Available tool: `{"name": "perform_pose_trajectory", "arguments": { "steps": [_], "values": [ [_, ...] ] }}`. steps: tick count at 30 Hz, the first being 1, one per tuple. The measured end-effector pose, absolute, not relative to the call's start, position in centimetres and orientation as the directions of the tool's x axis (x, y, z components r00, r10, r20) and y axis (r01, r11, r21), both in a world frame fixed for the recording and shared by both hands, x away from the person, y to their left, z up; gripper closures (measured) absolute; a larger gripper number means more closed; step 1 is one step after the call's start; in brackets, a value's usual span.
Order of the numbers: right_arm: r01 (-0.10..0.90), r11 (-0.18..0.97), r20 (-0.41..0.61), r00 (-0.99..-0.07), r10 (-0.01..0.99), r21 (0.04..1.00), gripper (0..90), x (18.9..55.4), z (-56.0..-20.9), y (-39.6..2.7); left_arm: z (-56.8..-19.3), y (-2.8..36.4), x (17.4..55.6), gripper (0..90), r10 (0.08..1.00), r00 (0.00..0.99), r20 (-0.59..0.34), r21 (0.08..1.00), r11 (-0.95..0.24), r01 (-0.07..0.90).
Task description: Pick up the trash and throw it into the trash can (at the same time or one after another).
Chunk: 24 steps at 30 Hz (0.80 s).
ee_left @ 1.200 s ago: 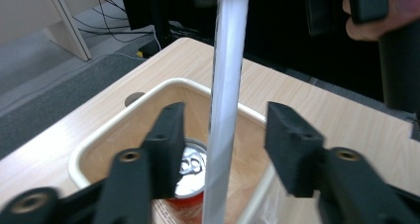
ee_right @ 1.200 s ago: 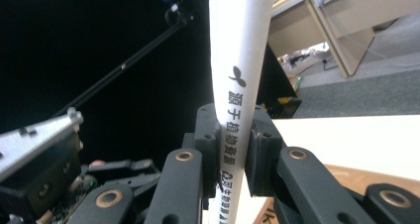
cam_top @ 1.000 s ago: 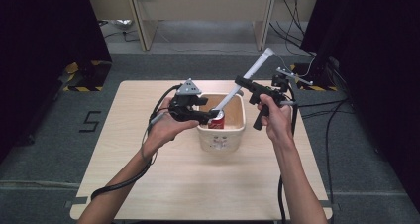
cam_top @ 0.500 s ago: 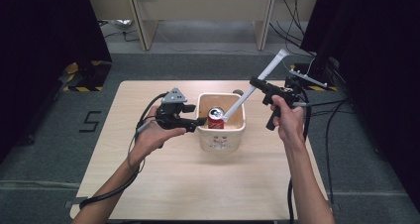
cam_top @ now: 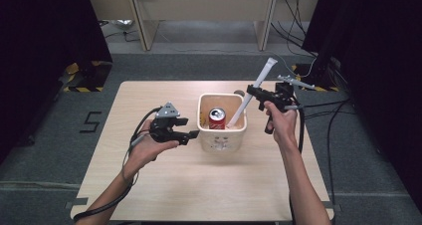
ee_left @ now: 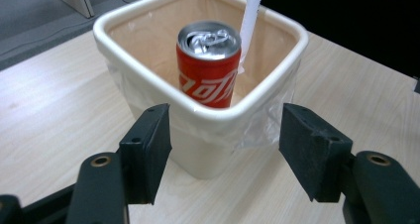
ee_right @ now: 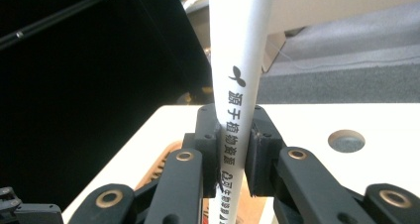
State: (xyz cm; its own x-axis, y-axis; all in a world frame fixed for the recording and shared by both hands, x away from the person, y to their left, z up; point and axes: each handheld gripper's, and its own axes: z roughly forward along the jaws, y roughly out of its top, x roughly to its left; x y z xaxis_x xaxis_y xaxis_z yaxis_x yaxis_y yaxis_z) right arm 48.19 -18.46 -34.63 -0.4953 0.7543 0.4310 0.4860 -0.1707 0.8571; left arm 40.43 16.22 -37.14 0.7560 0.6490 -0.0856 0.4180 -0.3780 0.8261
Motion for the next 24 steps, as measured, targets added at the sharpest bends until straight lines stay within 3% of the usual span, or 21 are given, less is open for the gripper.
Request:
{"name": "perform_pose_trajectory", "arguments": {
  "steps": [10, 11, 13, 17, 24],
  "values": [
    [0.509, -0.093, 0.389, -0.515, 0.764, 0.856, 76.8, 48.5, -36.2, -16.9, -38.7, 17.4, 40.0, 36.6, 0.665, 0.740, -0.099, 0.822, -0.364, 0.437],
    [0.510, -0.084, 0.385, -0.521, 0.762, 0.856, 73.8, 48.5, -36.3, -16.8, -38.9, 17.4, 40.0, 36.5, 0.667, 0.738, -0.102, 0.821, -0.362, 0.441],
    [0.522, -0.062, 0.372, -0.515, 0.772, 0.850, 55.9, 48.5, -36.4, -16.6, -39.3, 17.6, 39.9, 36.5, 0.671, 0.735, -0.100, 0.819, -0.364, 0.444],
    [0.529, -0.058, 0.370, -0.507, 0.779, 0.847, 36.9, 48.2, -36.4, -16.9, -39.8, 17.9, 39.9, 36.5, 0.676, 0.728, -0.110, 0.817, -0.356, 0.454],
    [0.480, -0.015, 0.288, -0.500, 0.816, 0.877, 31.1, 46.6, -35.4, -18.8, -40.7, 18.7, 39.6, 36.3, 0.692, 0.714, -0.107, 0.814, -0.352, 0.463]
  ]
}}
